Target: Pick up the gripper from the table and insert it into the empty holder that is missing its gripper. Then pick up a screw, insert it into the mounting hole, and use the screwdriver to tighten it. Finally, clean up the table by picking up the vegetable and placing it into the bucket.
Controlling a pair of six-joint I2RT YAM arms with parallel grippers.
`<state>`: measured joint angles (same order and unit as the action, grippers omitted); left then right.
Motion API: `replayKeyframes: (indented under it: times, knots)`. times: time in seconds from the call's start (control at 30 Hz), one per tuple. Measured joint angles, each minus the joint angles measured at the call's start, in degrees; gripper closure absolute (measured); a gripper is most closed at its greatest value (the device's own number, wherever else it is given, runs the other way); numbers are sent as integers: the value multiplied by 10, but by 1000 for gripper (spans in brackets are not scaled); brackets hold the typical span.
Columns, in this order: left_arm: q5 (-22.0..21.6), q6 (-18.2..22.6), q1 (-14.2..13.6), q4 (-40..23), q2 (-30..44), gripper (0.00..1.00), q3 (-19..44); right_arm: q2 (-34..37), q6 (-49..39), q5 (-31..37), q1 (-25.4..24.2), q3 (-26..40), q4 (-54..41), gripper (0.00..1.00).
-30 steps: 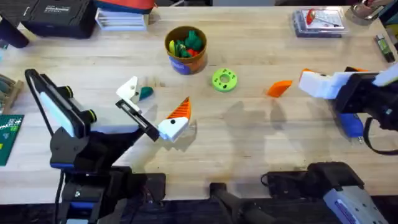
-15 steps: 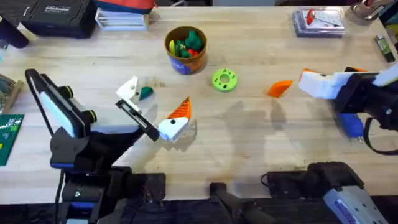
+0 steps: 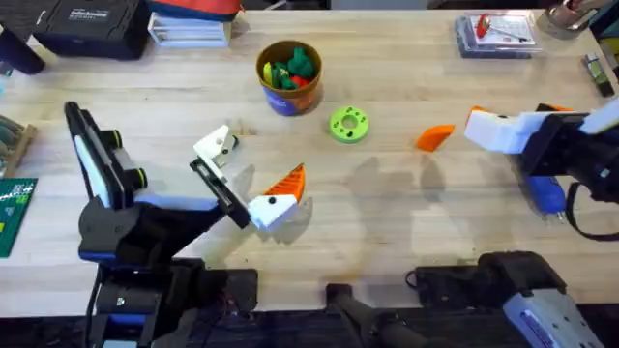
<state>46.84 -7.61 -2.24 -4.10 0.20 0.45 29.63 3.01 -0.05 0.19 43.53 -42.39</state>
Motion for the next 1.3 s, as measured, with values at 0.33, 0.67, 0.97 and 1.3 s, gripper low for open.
replayKeyframes:
  times: [0.33, 0.67, 0.97, 1.3]
  knots:
    - [35, -36, 0, -4, 0, 15, 0, 0, 0, -3, 0, 0, 0, 9]
    - [45, -39, 0, -6, 0, 14, 0, 97, -54, -71, 0, 32, -55, 8]
    - [46, -40, 0, -6, 0, 14, 0, 256, -144, -63, 0, 93, -58, 9]
    - [46, -40, 0, -6, 0, 14, 0, 360, -341, -51, 0, 93, -52, 7]
